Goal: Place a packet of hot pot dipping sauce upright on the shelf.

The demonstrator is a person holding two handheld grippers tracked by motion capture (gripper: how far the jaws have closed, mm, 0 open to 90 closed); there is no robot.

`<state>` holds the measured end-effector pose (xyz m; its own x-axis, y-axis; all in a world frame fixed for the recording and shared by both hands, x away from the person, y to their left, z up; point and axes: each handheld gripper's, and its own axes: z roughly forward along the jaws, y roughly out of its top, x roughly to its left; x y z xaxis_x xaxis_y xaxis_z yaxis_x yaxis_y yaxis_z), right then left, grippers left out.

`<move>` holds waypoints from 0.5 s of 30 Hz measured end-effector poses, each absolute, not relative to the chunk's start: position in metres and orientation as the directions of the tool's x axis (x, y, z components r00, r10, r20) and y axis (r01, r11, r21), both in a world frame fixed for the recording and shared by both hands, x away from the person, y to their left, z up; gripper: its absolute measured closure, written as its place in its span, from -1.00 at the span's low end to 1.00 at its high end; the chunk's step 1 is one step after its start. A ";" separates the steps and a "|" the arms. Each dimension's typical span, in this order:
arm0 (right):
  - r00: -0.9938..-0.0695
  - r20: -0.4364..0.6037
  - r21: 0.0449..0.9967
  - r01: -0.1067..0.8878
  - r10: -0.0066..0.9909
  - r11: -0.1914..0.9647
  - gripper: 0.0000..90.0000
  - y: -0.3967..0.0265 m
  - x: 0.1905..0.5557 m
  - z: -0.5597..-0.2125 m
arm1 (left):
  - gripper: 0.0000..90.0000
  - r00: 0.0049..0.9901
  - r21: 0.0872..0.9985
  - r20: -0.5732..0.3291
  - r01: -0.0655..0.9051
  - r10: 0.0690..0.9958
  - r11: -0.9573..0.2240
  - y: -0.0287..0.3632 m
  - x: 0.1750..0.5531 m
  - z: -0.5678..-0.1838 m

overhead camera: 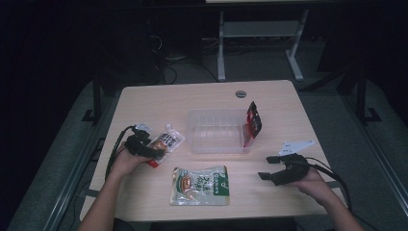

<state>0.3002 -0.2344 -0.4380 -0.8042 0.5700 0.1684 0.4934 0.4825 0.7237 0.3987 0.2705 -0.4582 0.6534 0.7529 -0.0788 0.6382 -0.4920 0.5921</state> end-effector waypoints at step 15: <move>-0.802 0.173 0.720 0.499 0.572 0.482 -0.42 -0.234 0.301 -0.439 | 0.81 0.645 0.624 -0.190 0.662 0.740 -0.416 0.281 0.396 -0.448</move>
